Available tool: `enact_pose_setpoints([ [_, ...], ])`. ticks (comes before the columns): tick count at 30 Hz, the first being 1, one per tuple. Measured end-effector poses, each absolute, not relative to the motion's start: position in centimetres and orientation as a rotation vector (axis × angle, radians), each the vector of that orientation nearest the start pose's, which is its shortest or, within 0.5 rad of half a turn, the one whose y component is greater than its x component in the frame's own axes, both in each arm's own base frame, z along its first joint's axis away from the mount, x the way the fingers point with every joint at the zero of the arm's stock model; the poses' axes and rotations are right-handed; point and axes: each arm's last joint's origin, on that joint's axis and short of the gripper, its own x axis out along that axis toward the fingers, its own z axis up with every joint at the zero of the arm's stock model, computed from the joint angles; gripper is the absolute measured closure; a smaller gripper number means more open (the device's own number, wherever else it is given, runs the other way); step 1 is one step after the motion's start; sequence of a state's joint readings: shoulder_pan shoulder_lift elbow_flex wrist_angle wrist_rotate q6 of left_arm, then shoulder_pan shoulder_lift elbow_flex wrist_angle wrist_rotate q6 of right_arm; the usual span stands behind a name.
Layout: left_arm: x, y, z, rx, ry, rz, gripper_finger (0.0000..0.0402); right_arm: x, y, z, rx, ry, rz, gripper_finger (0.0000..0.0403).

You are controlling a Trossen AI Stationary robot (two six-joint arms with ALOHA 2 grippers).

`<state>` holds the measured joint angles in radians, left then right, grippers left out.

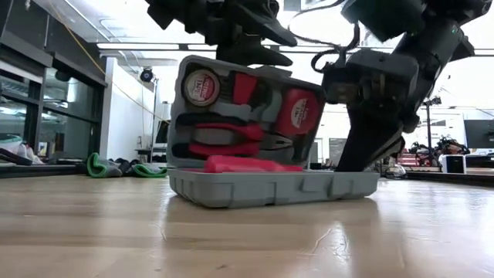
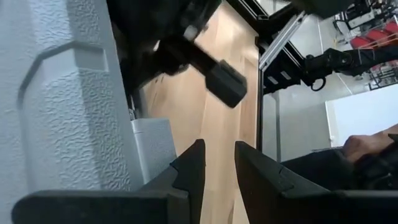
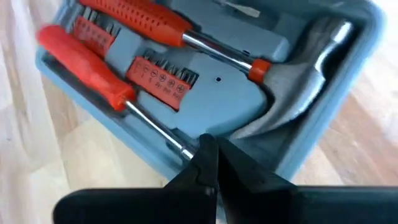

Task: Prefit tool cases
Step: Close the gray prefit tool case

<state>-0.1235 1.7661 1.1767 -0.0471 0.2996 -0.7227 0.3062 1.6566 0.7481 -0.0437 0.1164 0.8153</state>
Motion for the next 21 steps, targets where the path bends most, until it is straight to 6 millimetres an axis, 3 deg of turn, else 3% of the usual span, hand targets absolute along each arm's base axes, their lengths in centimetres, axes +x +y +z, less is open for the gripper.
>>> enact_pose_setpoints([
  [11, 38.8, -7.2, 20.1, -0.766, 0.771, -0.14, 0.0321, 26.9, 8.0, 16.7, 0.531, 0.867, -0.243, 0.0403],
  [21, 40.3, -10.9, 15.8, -0.878, 0.775, -0.179, 0.0321, 26.3, 7.5, 19.0, 0.517, 0.781, -0.222, 0.0403],
])
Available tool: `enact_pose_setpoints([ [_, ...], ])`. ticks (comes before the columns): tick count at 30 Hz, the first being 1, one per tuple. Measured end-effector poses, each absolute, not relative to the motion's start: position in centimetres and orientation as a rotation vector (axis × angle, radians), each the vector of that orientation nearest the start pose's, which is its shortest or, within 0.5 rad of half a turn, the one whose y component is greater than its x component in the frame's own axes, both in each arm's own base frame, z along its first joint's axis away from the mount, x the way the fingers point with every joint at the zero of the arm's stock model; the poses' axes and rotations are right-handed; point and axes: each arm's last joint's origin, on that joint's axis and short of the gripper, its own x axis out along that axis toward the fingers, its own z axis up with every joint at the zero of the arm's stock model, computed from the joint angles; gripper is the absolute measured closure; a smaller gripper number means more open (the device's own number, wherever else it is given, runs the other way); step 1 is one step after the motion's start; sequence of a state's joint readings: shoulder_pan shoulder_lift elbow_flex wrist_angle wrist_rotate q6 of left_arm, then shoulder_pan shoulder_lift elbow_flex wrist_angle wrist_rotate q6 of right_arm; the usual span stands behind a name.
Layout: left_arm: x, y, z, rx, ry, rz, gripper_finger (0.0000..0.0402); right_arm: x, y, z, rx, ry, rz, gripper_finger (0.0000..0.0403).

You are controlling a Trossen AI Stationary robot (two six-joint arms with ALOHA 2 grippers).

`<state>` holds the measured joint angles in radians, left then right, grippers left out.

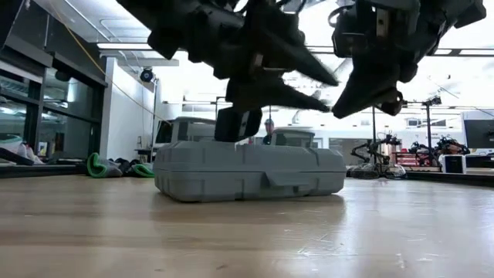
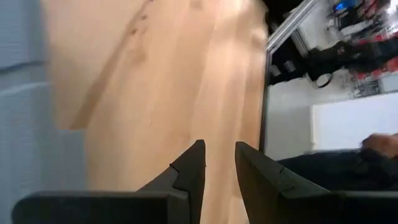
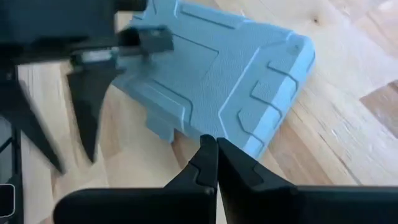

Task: Prefit tool cases
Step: Close the gray prefit tool case

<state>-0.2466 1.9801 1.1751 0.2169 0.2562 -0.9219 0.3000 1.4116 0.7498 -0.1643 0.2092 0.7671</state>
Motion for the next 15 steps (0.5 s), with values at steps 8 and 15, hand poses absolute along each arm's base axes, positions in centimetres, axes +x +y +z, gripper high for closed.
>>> enact_pose_setpoints([
  [8, 39.9, -13.5, 15.9, -0.869, 0.713, -0.144, 0.0326, 26.8, 7.1, 19.5, 0.517, 0.755, -0.15, 0.0403],
  [15, 38.3, -15.2, 19.1, -0.842, 0.585, -0.014, 0.036, 27.1, 5.4, 19.5, 0.504, 0.762, -0.154, 0.0403],
])
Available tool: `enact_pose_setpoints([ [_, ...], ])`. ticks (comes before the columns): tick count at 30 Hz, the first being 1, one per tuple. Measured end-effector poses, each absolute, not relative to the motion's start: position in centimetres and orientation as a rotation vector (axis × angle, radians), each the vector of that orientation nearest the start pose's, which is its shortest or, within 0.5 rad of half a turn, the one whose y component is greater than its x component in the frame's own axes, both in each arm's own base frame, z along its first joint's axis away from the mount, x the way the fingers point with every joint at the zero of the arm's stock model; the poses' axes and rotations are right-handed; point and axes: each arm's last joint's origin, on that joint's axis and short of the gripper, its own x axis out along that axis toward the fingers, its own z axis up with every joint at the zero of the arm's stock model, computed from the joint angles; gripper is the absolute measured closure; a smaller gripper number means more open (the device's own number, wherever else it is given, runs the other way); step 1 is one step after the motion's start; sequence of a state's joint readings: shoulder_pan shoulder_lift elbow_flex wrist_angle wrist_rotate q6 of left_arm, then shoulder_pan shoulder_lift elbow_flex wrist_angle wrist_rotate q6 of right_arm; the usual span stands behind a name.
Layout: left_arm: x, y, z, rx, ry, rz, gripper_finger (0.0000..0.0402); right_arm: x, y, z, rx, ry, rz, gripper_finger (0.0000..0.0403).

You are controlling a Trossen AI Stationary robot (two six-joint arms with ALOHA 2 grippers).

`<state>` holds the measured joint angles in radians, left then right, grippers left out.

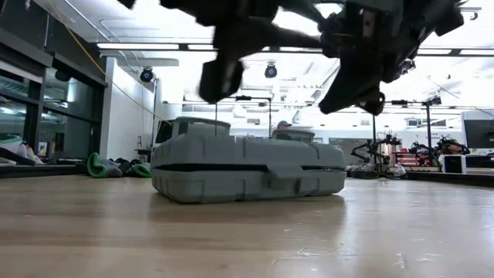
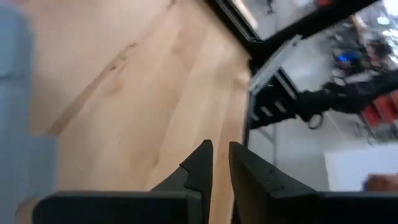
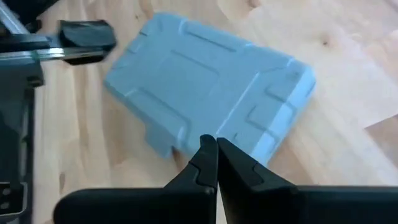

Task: Prefit tool cases
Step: Close the gray prefit tool case

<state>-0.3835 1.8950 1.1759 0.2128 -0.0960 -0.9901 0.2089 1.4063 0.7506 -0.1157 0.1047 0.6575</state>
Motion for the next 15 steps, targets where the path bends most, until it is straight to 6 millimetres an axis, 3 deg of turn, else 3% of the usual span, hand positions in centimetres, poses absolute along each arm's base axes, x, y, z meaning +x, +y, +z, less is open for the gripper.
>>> enact_pose_setpoints([
  [9, 34.6, -18.9, 17.4, -0.889, 0.702, 0.275, 0.0385, 27.2, 1.6, 18.7, 0.523, 0.852, -0.162, 0.0403],
  [15, 31.9, -21.3, 17.5, -0.955, 0.711, 0.397, 0.0387, 27.8, 0.4, 17.5, 0.551, 0.897, -0.123, 0.0403],
])
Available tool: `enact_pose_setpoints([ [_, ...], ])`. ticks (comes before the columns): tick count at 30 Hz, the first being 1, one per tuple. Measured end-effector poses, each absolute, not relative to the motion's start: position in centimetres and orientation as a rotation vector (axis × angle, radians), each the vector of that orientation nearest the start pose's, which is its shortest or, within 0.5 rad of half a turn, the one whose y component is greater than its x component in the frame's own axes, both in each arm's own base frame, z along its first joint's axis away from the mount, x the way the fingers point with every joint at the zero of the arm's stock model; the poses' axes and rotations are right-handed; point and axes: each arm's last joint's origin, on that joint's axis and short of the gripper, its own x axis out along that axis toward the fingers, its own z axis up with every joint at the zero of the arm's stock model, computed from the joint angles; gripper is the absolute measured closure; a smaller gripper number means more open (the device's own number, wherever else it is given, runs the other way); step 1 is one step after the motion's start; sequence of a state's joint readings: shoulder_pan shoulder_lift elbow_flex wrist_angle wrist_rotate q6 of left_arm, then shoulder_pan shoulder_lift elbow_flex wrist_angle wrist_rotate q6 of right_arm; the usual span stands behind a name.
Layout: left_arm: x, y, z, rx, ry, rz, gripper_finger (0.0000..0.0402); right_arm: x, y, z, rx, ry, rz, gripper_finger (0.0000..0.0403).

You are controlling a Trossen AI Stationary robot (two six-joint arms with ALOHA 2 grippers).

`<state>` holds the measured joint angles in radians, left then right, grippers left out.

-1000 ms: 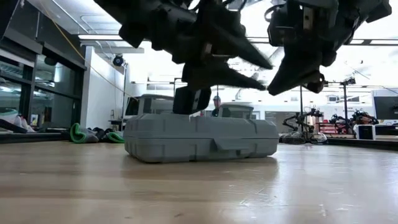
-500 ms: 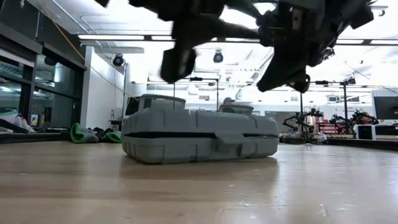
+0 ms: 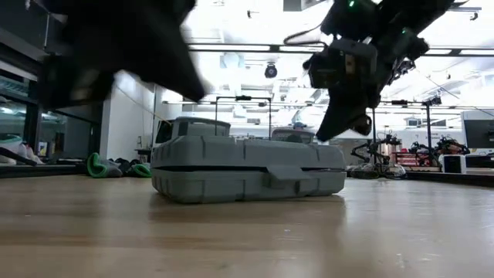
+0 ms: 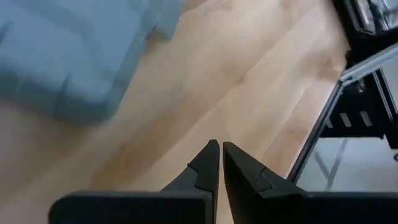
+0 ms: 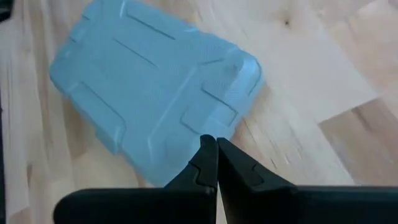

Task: Prefit tool cases
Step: Close the gray prefit tool case, then return to Home Position

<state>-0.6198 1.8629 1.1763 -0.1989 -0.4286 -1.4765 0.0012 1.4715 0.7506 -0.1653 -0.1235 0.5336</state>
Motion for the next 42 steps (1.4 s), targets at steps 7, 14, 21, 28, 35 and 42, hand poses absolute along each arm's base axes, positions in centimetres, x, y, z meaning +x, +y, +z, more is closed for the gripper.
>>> enact_pose_setpoints([
  [7, 29.0, -21.0, 16.1, -0.933, 0.77, 0.671, 0.0387, 28.7, 1.1, 14.4, 0.586, 1.009, -0.1, 0.0403],
  [14, 30.5, -17.2, 14.3, -0.896, 0.804, 0.693, 0.0387, 28.3, 3.4, 14.7, 0.604, 1.033, -0.074, 0.0403],
  [21, 32.0, -12.9, 13.1, -0.82, 0.869, 0.66, 0.0388, 27.0, 4.4, 15.0, 0.583, 1.11, -0.132, 0.0403],
  [28, 32.6, -10.8, 13.3, -0.767, 0.949, 0.613, 0.0388, 26.5, 4.3, 15.2, 0.582, 1.136, -0.17, 0.0403],
  [35, 31.7, -11.2, 14.9, -0.763, 0.943, 0.616, 0.0387, 25.2, 3.9, 17.3, 0.57, 1.102, -0.227, 0.0403],
  [42, 29.4, -11.3, 17.4, -0.773, 0.752, 0.732, 0.0387, 24.8, 3.0, 21.4, 0.644, 0.836, -0.194, 0.0403],
])
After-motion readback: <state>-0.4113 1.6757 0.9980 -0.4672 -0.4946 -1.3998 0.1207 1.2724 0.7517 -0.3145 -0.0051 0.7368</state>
